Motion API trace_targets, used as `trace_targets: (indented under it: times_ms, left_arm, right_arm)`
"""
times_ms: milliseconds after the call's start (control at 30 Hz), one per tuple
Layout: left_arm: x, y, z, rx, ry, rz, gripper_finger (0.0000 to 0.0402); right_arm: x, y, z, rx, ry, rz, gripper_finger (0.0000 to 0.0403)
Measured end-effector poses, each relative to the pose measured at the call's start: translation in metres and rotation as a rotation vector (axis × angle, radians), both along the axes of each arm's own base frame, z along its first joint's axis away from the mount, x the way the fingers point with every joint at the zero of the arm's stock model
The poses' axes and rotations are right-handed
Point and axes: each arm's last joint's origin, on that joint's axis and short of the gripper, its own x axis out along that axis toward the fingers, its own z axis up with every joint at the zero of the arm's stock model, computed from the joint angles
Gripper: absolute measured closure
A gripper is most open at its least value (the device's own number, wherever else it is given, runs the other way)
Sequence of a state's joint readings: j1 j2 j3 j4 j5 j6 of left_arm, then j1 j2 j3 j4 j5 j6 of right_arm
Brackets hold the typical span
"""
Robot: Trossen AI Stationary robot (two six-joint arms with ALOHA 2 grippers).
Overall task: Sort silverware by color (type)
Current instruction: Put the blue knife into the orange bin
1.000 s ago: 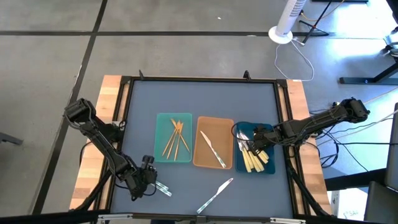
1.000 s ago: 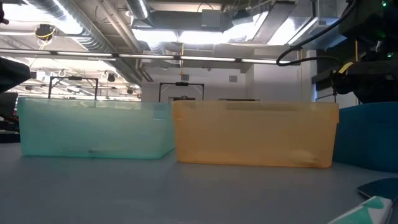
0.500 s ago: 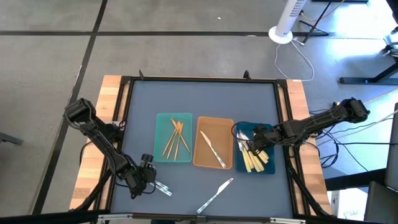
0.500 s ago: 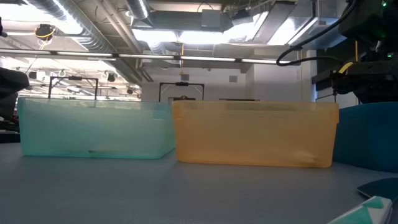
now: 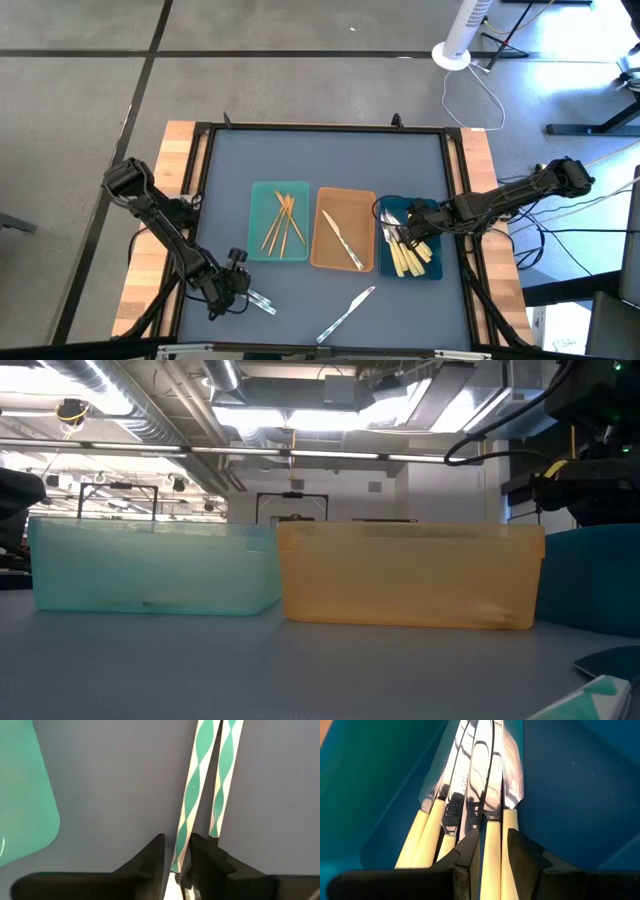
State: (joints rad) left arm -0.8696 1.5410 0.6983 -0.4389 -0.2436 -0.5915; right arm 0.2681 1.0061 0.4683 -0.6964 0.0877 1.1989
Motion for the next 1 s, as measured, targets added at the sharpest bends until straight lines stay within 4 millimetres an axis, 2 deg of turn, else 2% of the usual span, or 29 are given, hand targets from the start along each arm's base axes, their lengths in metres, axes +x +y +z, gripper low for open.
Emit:
trace_targets:
  times_ms: [267, 433, 700, 1000]
  left_arm:
    - [0.001, -0.001, 0.0, -0.005, -0.008, -0.002, 0.0375]
    - [0.002, -0.002, 0.002, -0.003, -0.009, -0.012, 0.0384]
    - [0.011, -0.01, 0.015, 0.005, -0.051, -0.108, 0.0377]
    - [0.033, -0.016, 0.044, 0.028, -0.118, -0.185, 0.0376]
  right_arm:
    - [0.0, 0.001, 0.0, 0.021, 0.005, 0.008, 0.0315]
    - [0.002, 0.001, 0.004, 0.029, -0.003, 0.014, 0.0315]
    - [0.016, 0.005, 0.033, 0.02, -0.107, 0.096, 0.0315]
    - [0.034, 0.01, 0.071, 0.052, -0.288, 0.109, 0.0315]
